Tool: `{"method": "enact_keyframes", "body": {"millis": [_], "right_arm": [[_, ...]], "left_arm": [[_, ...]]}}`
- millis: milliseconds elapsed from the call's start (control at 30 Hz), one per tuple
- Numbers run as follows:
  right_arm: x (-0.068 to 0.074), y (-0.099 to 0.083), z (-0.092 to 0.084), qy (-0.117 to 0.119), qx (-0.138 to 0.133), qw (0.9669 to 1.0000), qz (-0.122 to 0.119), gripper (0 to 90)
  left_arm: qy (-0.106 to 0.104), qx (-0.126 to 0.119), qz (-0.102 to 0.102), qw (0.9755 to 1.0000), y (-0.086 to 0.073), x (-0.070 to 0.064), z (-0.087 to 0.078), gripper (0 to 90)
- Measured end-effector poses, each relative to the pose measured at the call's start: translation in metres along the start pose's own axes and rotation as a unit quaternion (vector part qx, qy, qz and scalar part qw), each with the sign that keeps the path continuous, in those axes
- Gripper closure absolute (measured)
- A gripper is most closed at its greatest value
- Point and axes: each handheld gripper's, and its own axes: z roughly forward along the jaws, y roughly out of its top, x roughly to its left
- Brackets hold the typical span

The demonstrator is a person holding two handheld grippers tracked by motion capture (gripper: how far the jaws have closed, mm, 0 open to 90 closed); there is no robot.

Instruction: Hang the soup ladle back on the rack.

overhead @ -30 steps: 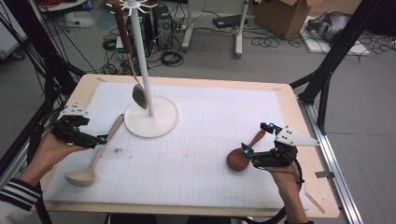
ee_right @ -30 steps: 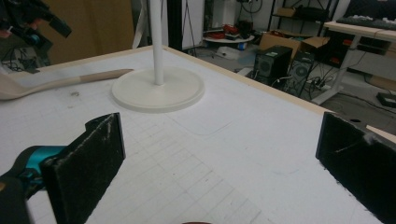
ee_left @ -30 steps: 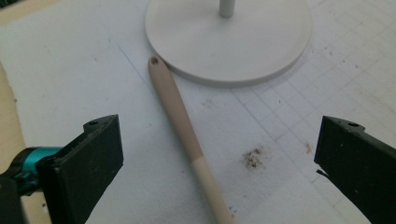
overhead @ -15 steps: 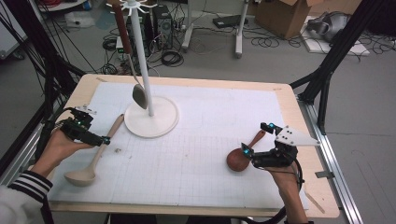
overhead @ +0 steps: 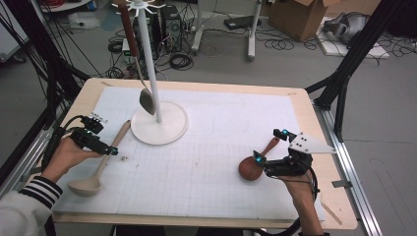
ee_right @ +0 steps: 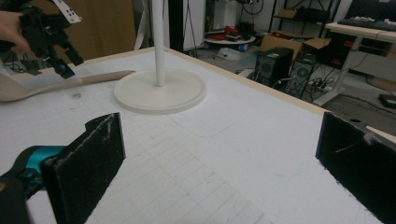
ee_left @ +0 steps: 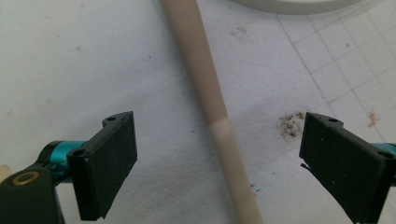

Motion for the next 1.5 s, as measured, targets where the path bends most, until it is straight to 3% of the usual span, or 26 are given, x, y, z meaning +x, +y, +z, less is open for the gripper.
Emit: {"method": "enact_keyframes", "body": {"millis": [233, 467, 867, 1500], "right_arm": [[0.0, 0.0, 0.003, 0.002, 0.001, 1.0, -0.003, 0.5], [0.001, 0.0, 0.005, 0.003, 0.002, 1.0, -0.002, 0.5], [0.001, 0.0, 0.007, 0.006, 0.002, 1.0, -0.001, 0.5], [0.0, 0.0, 0.006, 0.007, -0.001, 1.0, 0.0, 0.5]], "left_arm": [[-0.009, 0.022, -0.018, 0.9996, 0.003, 0.004, 0.007, 26.4], [-0.022, 0.039, -0.056, 0.9974, 0.003, 0.01, 0.009, 43.1], [-0.023, 0.064, -0.085, 0.994, 0.007, 0.009, 0.011, 53.8], [-0.006, 0.093, -0.079, 0.9925, 0.017, 0.003, 0.015, 62.9]]}}
